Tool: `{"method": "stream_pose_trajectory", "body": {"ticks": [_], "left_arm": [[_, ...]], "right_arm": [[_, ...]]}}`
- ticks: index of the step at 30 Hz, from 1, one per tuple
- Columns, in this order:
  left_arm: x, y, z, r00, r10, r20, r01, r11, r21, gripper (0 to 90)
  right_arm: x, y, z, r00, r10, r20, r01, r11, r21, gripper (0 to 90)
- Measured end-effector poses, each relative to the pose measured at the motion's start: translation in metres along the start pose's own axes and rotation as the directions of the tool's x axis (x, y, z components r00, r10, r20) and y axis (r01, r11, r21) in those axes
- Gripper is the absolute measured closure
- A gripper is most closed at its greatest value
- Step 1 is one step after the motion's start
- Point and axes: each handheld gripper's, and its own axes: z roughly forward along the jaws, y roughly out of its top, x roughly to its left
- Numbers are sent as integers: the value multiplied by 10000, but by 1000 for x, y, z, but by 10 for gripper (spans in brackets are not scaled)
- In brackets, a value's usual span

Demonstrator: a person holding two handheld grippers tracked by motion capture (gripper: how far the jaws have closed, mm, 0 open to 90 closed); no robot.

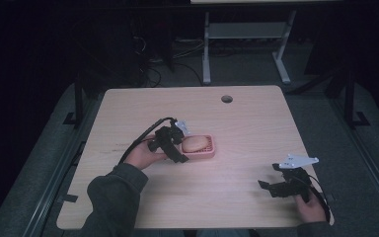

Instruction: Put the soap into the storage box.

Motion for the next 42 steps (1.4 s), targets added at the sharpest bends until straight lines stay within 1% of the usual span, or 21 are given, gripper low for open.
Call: {"method": "stream_pose_trajectory", "body": {"ticks": [3, 5, 13, 15, 16, 18, 20, 22, 23, 26, 27, 32, 39, 42], "left_arm": [[-3, -5, -1, 10000, -35, 6, 35, 10000, -27, 232], [-4, -8, 0, 9999, -102, 35, 102, 9999, 49, 232], [-12, -21, -4, 9998, -193, -57, 192, 9996, -190, 231], [-13, -25, -5, 9998, -176, -74, 174, 9996, -204, 231], [-14, -26, -6, 9997, -244, -90, 242, 9994, -236, 231], [-15, -30, -7, 9996, -255, -114, 252, 9994, -254, 231], [-15, -33, -8, 9994, -333, -86, 331, 9992, -205, 231], [-16, -35, -8, 9995, -283, -134, 280, 9994, -218, 231], [-17, -37, -9, 9993, -358, -120, 355, 9991, -252, 231], [-18, -40, -10, 9994, -334, -100, 331, 9991, -270, 231], [-19, -41, -9, 9992, -403, -73, 401, 9987, -301, 231], [-21, -45, -9, 9991, -405, -84, 403, 9989, -223, 226], [-28, -51, -12, 9993, -342, -128, 338, 9989, -321, 225], [-30, -54, -12, 9994, -337, -125, 333, 9991, -280, 225]], "right_arm": [[0, 0, 0, 10000, 5, 24, -5, 10000, 12, 141], [0, -1, -1, 10000, 29, 44, -29, 10000, -2, 141], [0, -1, -1, 9999, 101, 102, -101, 9999, 1, 141], [0, 0, -1, 9999, 108, 122, -108, 9999, 11, 141], [0, 0, -1, 9999, 109, 132, -109, 9999, 6, 141], [0, 0, -1, 9998, 110, 156, -111, 9999, 19, 141], [0, 0, -1, 9998, 121, 172, -122, 9999, 32, 141], [0, 0, -1, 9998, 96, 187, -97, 9999, 50, 141], [0, 0, -1, 9998, 100, 191, -101, 9999, 57, 141], [0, 0, 0, 9997, 130, 221, -130, 9999, 16, 141], [0, 0, 0, 9996, 144, 234, -144, 9999, 16, 142], [0, -1, -1, 9994, 153, 301, -154, 9999, 27, 141], [-1, -1, -1, 9993, 185, 334, -187, 9998, 31, 141], [-1, -1, -1, 9993, 179, 342, -180, 9998, 23, 141]]}}
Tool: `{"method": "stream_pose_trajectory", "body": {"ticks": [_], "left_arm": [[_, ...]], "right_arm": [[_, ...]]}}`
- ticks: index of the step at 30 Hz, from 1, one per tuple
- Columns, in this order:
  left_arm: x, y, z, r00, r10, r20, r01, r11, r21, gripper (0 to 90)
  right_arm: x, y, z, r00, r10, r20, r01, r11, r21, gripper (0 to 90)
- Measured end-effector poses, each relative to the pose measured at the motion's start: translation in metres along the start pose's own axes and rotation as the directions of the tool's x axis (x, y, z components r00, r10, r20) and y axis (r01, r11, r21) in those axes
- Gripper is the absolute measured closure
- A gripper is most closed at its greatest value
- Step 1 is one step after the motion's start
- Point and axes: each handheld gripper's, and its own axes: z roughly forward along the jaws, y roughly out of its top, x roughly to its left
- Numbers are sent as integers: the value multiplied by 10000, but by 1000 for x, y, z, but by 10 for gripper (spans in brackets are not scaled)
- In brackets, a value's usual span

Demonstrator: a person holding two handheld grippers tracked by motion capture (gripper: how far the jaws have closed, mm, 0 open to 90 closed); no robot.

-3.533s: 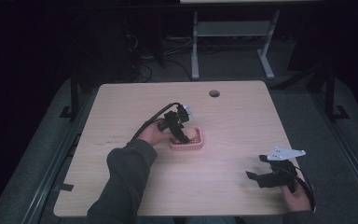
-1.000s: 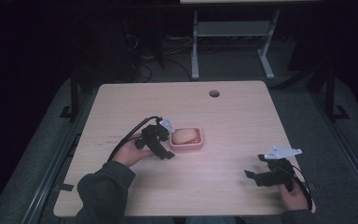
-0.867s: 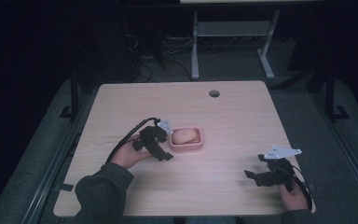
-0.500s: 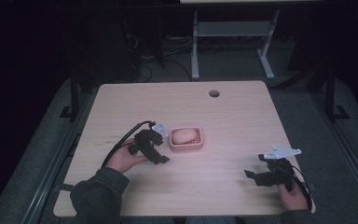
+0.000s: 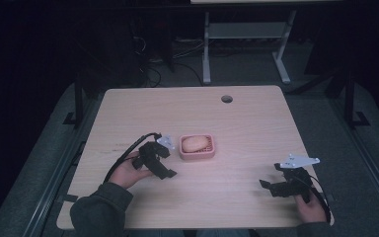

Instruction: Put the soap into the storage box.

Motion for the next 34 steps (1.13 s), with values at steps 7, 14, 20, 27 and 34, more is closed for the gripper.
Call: {"method": "stream_pose_trajectory", "body": {"ticks": [7, 14, 20, 27, 34], "left_arm": [[-4, -8, -3, 10000, -40, -33, 40, 10000, 15, 223], [-9, -20, -4, 9999, -155, -43, 155, 9999, -1, 222], [-11, -35, -4, 9996, -271, -50, 271, 9996, 105, 222], [-15, -53, -6, 9989, -472, -79, 473, 9988, 85, 222], [-25, -68, -14, 9984, -542, -152, 540, 9985, -101, 222]], "right_arm": [[0, 0, 0, 10000, 35, 15, -35, 10000, 40, 141], [0, -1, 0, 10000, 51, 24, -51, 10000, 39, 142], [0, -1, 0, 10000, 56, 44, -56, 10000, 77, 142], [1, -1, 1, 10000, 65, 59, -66, 9999, 129, 141], [1, -1, 1, 10000, 40, 60, -41, 9999, 145, 141]]}}
